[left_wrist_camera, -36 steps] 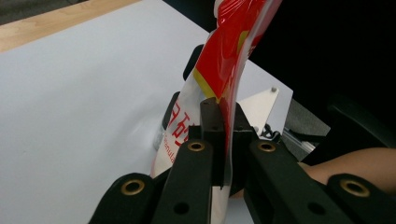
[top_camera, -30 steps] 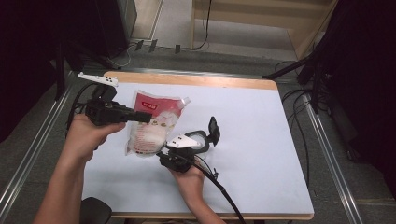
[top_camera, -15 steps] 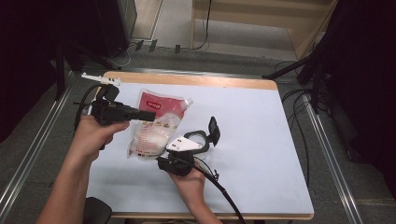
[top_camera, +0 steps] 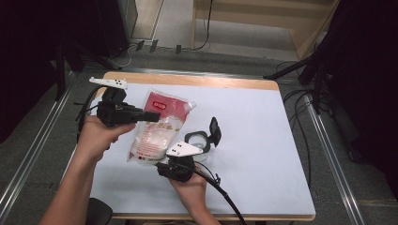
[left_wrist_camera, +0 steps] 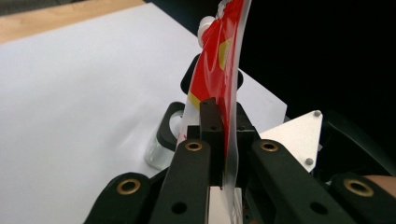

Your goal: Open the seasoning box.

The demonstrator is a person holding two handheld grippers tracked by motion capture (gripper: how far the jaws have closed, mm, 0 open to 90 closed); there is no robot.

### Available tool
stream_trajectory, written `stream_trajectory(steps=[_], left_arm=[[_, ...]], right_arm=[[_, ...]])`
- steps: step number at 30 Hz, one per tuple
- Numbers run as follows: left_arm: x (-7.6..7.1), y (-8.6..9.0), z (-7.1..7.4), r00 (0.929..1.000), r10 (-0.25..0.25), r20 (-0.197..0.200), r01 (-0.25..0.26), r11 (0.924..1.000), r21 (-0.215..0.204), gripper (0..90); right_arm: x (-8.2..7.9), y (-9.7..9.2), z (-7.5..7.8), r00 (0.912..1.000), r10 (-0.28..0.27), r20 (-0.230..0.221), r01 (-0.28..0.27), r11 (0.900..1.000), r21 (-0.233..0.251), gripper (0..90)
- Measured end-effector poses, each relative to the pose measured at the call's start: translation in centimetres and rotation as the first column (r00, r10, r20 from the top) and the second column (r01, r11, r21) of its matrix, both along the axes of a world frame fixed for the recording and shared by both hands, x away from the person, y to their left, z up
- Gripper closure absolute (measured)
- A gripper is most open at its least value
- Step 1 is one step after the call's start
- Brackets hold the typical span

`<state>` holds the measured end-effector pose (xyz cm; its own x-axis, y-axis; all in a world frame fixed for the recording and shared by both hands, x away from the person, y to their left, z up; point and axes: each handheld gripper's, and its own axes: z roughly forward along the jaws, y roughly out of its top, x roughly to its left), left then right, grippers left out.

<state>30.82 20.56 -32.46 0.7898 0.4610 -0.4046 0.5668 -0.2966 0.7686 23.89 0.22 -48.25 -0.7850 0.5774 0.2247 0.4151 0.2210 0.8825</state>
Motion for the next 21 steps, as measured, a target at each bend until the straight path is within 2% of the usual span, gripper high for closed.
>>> stream_trajectory(steps=[1,2,3,5,7,9,13,16,18,19,21], left_arm=[[0.0,0.0,-0.1,0.9996,0.003,0.03,-0.003,1.0,0.007,88.5],[0.0,-0.1,-0.1,0.9995,-0.003,0.032,0.004,1.0,-0.002,88.6],[-0.1,-0.2,-0.2,0.9985,-0.013,0.054,0.013,0.9999,-0.004,88.6],[0.0,-0.3,-0.4,0.9986,-0.017,0.049,0.018,0.9996,-0.02,88.7],[0.1,-0.5,-0.6,0.9988,-0.008,0.049,0.009,0.9999,-0.01,88.6],[0.2,-0.6,-0.8,0.9997,0.005,0.026,-0.005,0.9997,-0.022,88.3],[0.5,-0.8,-1.3,0.9994,0.018,0.028,-0.017,0.9994,-0.031,86.0],[0.7,-1.0,-1.8,0.9997,0.02,0.011,-0.019,0.9988,-0.044,85.5],[0.8,-1.3,-2.1,0.9997,0.023,-0.003,-0.023,0.9984,-0.052,85.7],[0.8,-1.5,-2.3,0.9992,0.029,-0.027,-0.031,0.998,-0.056,85.8],[0.9,-1.7,-2.4,0.9984,0.034,-0.045,-0.037,0.998,-0.051,86.1]], right_arm=[[0.0,0.0,0.0,1.0,-0.005,0.004,0.005,1.0,0.002,57.0],[0.0,-0.1,0.1,0.9999,0.005,-0.011,-0.005,0.9999,0.014,57.1],[0.0,-0.1,0.1,0.9998,0.009,-0.017,-0.008,0.9997,0.022,57.2],[0.0,-0.1,0.2,0.9997,0.016,-0.019,-0.015,0.9994,0.03,58.0],[-0.1,-0.1,0.2,0.9994,0.023,-0.024,-0.022,0.9994,0.025,58.7],[-0.1,0.0,0.2,0.9989,0.034,-0.033,-0.033,0.9992,0.024,59.5],[-0.4,0.0,0.3,0.9991,0.03,-0.031,-0.029,0.9994,0.017,61.0],[-0.4,0.1,0.3,0.9988,0.034,-0.035,-0.034,0.9993,0.018,61.9],[-0.5,0.2,0.2,0.9985,0.04,-0.038,-0.039,0.9991,0.018,62.5],[-0.5,0.2,0.2,0.9984,0.04,-0.041,-0.039,0.9991,0.016,62.6],[-0.6,0.3,0.2,0.9979,0.042,-0.05,-0.041,0.9991,0.013,62.5]])
